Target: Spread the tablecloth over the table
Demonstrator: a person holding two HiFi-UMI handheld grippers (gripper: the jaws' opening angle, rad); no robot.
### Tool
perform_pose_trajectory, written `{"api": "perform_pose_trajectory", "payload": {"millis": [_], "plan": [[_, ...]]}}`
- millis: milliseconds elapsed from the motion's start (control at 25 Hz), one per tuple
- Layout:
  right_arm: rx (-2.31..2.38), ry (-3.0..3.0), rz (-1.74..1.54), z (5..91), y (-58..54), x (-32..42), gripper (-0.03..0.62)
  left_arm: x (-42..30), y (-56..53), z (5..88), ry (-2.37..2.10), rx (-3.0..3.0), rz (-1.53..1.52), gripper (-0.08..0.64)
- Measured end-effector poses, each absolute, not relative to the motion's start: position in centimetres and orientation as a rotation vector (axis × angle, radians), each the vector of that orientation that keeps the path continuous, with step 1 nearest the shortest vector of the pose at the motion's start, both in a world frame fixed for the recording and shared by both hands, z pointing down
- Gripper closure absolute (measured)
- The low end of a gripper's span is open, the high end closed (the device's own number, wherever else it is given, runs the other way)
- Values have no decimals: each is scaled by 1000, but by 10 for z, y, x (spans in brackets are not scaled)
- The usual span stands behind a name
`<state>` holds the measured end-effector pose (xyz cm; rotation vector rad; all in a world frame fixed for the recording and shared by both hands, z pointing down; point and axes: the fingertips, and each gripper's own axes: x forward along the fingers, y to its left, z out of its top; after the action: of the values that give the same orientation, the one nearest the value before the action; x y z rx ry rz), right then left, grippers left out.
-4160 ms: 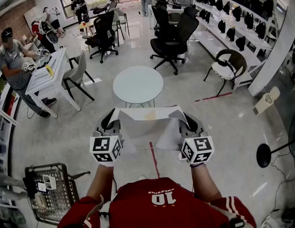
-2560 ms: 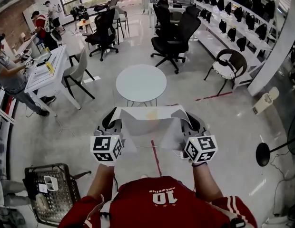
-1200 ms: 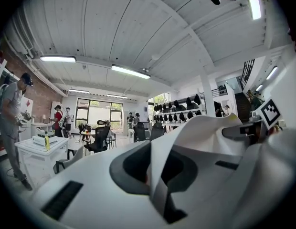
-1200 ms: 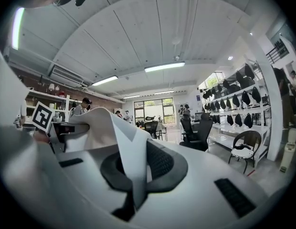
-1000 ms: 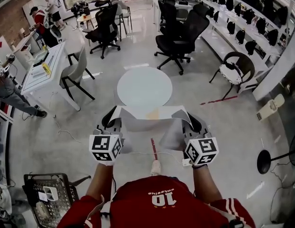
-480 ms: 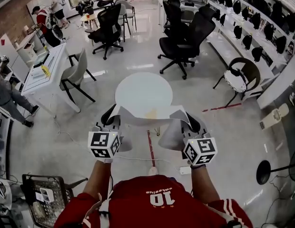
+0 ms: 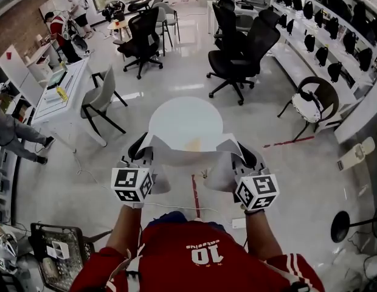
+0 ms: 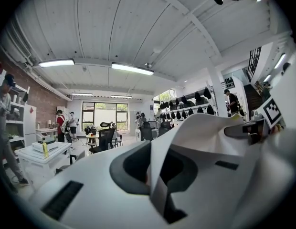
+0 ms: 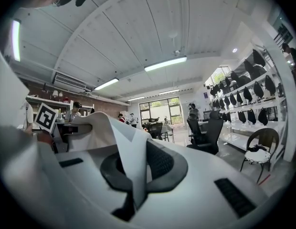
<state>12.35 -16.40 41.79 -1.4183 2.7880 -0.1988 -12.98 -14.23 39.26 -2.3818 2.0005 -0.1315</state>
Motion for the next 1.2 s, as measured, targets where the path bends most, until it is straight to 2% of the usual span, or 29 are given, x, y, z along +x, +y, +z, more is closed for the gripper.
{"api": "perform_pose_trajectory", "payload": {"millis": [1200], "plan": [[-1481,2777,-107,389,-293,90,576,-163,-281,360,1920,-2375,-82,546]]}}
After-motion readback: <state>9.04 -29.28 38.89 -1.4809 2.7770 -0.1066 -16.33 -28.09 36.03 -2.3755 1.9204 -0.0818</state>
